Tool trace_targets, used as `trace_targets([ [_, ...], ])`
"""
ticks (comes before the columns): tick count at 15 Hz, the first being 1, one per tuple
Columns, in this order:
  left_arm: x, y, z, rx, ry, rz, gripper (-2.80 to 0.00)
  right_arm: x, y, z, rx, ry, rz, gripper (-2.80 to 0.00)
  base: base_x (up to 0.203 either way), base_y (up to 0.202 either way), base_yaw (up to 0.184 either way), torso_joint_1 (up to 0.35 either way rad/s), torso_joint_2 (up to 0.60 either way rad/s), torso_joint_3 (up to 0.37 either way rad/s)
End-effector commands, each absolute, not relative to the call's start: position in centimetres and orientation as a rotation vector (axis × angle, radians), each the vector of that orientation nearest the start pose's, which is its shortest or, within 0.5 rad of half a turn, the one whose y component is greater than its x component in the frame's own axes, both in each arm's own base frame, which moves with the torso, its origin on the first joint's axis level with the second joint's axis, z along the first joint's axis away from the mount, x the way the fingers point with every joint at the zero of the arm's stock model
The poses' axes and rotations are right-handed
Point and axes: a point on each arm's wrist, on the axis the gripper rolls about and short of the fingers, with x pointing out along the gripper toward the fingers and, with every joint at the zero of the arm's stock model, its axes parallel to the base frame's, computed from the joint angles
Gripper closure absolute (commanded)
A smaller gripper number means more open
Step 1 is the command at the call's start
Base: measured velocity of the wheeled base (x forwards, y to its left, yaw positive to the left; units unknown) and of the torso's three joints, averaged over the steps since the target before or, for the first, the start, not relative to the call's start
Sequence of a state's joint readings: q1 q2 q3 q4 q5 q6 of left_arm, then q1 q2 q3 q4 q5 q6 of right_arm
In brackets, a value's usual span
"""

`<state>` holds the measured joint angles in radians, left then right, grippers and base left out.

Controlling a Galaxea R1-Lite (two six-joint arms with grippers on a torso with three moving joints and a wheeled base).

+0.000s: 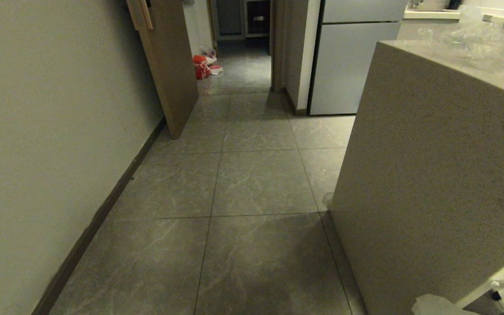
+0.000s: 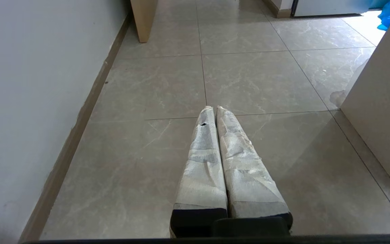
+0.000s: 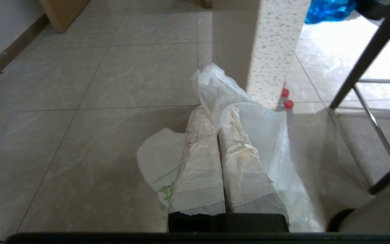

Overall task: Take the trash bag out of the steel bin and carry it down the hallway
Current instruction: Put the trash bag at the door

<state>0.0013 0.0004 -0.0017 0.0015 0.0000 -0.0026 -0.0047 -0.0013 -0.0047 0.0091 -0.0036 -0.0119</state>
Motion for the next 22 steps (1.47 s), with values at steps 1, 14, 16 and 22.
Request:
trace_targets([
  [1, -2.28, 0.0, 7.58, -0.002, 0.002, 0.001, 0.0, -2.32, 0.0, 7.58, -0.012, 0.005, -0.008, 0.0, 0.0, 0.0, 0.0, 0.0, 0.0, 0.0],
  [14, -2.28, 0.0, 7.58, -0.004, 0.002, 0.001, 0.0, -2.32, 0.0, 7.58, -0.012, 0.005, -0.008, 0.0, 0.062, 0.055, 0.0, 0.001, 0.0, 0.0],
  [16, -2.28, 0.0, 7.59, -0.002, 0.001, 0.001, 0.0, -2.3, 0.0, 7.59, -0.012, 0.005, -0.008, 0.0, 0.0, 0.0, 0.0, 0.0, 0.0, 0.0],
  [22, -2.28, 0.0, 7.58, -0.005, 0.002, 0.002, 0.0, -2.31, 0.0, 7.6, -0.012, 0.003, -0.008, 0.0, 0.176, 0.0, 0.0, 0.003, 0.0, 0.004],
])
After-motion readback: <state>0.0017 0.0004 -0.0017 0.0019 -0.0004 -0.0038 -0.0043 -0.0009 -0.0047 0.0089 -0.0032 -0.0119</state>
